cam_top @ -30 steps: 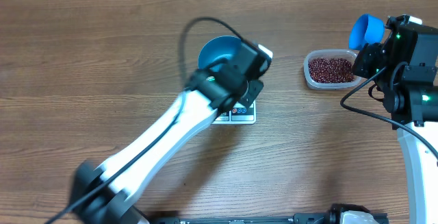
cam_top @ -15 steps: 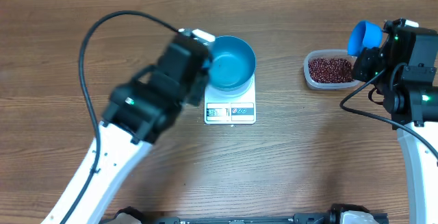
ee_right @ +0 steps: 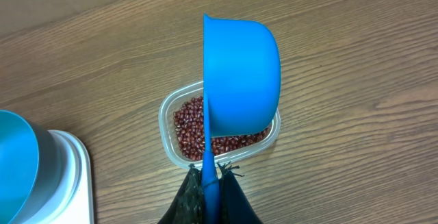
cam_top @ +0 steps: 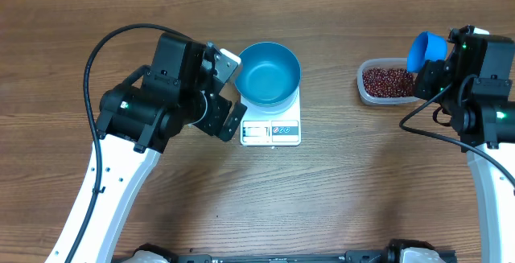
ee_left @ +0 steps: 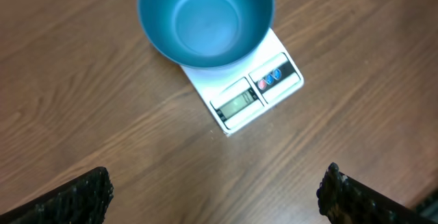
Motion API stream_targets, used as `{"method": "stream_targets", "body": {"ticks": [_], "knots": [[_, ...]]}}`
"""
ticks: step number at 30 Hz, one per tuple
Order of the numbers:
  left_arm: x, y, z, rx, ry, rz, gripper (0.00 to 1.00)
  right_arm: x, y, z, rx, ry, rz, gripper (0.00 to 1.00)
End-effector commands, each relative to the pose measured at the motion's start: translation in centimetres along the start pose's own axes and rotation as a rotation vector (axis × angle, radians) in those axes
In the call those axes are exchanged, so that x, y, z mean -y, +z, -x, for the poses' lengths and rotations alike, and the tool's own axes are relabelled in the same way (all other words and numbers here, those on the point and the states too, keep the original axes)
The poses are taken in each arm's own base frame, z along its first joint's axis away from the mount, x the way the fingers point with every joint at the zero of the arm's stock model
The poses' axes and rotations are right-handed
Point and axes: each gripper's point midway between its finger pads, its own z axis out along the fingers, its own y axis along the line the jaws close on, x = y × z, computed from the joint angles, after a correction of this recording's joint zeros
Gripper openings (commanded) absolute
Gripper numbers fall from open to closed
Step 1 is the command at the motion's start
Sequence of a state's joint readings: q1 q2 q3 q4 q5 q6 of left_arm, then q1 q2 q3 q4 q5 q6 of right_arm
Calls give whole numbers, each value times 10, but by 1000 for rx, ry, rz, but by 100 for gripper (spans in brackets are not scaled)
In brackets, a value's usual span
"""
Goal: Scoop item into bowl and weigh 150g on scale
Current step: 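Withdraw the left gripper up and left away from the scale, then lower the blue scoop into the red bean tub with the right gripper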
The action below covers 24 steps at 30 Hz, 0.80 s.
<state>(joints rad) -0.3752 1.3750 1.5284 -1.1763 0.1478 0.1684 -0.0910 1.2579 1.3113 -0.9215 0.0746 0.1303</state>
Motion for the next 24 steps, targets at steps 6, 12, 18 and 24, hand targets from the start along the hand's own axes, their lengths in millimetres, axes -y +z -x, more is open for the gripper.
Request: {"method": "stream_targets", "body": {"ticks": [6,12,18,24], "knots": [[4,-1,-2,-8,30,-26,100,0,-7,7,15,-6,3,3],[4,-1,-2,-8,31,-26,100,-2,-7,7,12,-13,6,3],[4,-1,-2,-8,30,-26,100,-22,-8,8,32,-110,28,3],[4,-1,-2,-8,30,-26,100,-19,25,1,-111,-155,-39,3]]}}
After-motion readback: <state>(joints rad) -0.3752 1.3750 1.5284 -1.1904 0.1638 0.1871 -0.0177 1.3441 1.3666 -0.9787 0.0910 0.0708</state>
